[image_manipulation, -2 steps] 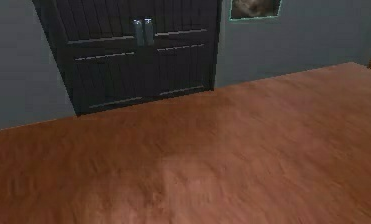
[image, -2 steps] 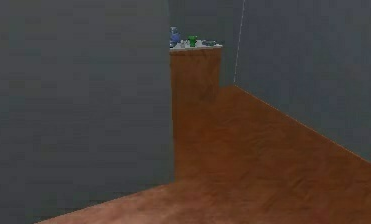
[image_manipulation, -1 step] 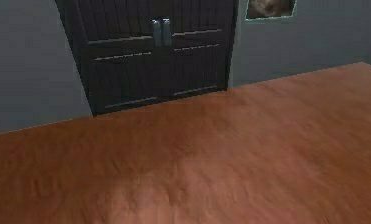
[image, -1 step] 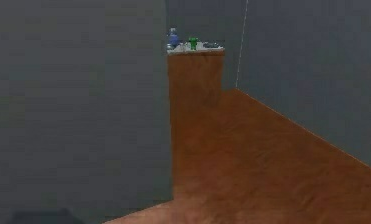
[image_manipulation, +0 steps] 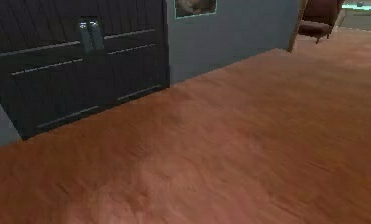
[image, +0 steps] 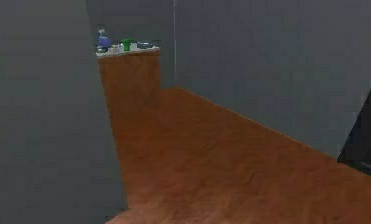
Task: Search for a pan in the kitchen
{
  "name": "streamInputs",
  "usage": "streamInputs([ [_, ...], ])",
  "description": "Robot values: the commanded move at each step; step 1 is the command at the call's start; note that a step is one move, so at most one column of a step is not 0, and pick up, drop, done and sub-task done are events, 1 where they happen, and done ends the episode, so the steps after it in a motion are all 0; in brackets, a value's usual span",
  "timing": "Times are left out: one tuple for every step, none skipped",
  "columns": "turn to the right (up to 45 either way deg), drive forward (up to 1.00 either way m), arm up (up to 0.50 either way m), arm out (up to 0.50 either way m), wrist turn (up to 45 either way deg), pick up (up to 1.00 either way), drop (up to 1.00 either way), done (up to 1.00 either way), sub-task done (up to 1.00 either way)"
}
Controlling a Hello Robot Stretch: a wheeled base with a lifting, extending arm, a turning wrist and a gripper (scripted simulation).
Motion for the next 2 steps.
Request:
streamInputs([
  [0.0,1.0,0.0,0.0,0.0,0.0,0.0,0.0,0.0],
  [-27.0,0.0,0.0,0.0,0.0,0.0,0.0,0.0,0.0],
])
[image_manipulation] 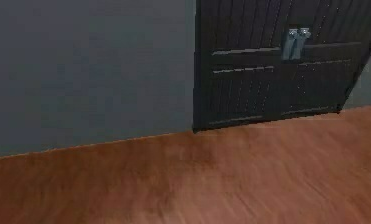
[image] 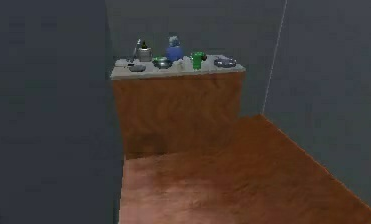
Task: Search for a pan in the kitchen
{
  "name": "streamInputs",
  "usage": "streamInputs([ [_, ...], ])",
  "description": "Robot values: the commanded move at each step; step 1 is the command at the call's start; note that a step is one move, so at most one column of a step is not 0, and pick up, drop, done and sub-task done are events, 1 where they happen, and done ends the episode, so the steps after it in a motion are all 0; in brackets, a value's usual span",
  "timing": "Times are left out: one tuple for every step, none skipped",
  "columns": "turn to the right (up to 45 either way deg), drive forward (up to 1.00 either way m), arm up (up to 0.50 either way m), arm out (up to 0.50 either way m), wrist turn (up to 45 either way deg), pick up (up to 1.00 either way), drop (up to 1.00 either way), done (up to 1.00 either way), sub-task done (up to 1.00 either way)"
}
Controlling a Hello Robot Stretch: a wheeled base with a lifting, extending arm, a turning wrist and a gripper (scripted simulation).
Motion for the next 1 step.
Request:
streamInputs([
  [0.0,0.9,0.0,0.0,0.0,0.0,0.0,0.0,0.0],
])
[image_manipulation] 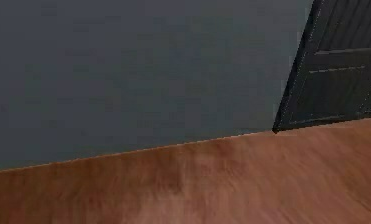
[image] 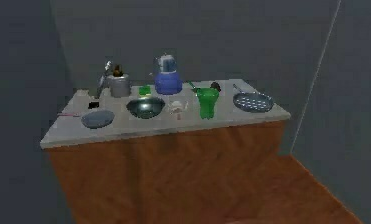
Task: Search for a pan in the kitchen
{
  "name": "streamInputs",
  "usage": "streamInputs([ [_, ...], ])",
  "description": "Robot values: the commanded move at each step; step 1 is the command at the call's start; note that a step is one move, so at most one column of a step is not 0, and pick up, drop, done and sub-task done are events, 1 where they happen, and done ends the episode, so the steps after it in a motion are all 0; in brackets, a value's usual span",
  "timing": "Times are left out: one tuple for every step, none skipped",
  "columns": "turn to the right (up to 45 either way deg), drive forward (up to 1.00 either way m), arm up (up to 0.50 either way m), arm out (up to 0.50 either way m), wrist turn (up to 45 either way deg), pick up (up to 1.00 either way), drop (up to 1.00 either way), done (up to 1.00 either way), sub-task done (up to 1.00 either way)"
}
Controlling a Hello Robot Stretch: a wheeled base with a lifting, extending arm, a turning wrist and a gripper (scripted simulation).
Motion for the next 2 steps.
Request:
streamInputs([
  [-27.0,0.0,0.0,0.0,0.0,0.0,0.0,0.0,0.0],
  [0.0,0.0,0.0,0.0,0.0,0.0,0.0,1.0,0.0],
])
